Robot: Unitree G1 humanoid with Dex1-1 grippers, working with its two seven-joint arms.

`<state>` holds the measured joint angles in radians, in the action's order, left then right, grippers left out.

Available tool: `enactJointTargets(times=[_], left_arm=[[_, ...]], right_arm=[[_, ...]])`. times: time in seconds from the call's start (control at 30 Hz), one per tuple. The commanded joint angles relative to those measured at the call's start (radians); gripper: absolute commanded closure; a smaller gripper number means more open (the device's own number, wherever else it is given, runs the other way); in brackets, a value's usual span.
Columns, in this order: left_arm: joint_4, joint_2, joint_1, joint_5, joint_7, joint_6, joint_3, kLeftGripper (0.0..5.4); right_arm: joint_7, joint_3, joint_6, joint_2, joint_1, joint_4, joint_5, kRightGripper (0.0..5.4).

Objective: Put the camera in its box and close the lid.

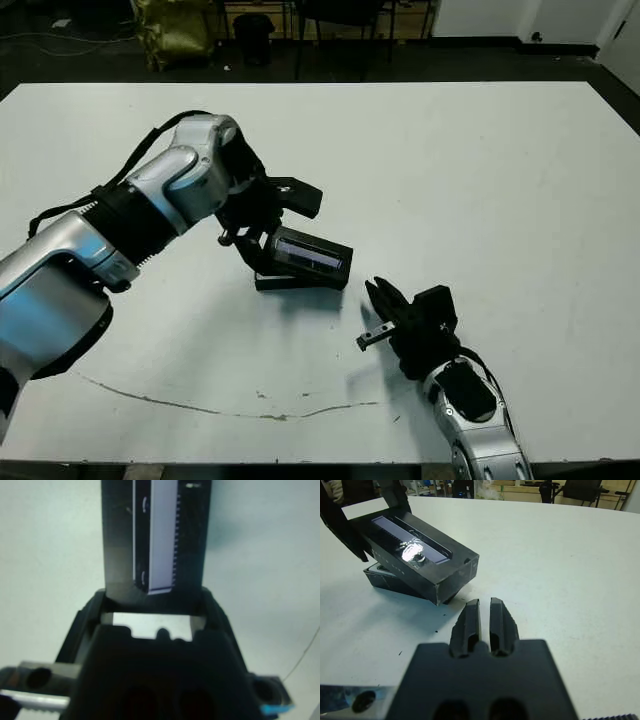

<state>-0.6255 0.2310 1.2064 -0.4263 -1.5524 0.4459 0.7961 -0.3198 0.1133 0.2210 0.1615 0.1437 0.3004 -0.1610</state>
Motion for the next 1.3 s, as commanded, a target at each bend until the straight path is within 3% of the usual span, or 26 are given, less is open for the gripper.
enactJointTargets(times=[0.03,0.6,0.93,1.13,1.3], left_arm=[[-0.002,0.001,-0.004,-0.015,0.013,0.002,-0.001,3.03],[-0.007,0.012,-0.02,-0.042,0.066,-0.048,0.005,3.03],[-0.069,0.006,-0.012,-0.044,0.035,-0.009,0.0,3.03],[-0.103,0.009,-0.002,-0.054,-0.006,-0.091,0.023,3.03],[-0.118,0.007,-0.007,-0.051,-0.015,-0.084,0.015,3.03]], right_arm=[[0.002,-0.002,0.003,0.0,0.014,-0.018,-0.002,5.4],[0.003,-0.002,0.001,-0.005,0.014,-0.02,-0.004,5.4],[0.004,-0.003,-0.003,-0.001,0.008,-0.019,0.003,5.4],[-0.001,-0.006,-0.008,-0.001,0.005,-0.024,-0.003,5.4],[0.007,-0.002,0.013,-0.002,0.007,-0.006,0.0,5.4]])
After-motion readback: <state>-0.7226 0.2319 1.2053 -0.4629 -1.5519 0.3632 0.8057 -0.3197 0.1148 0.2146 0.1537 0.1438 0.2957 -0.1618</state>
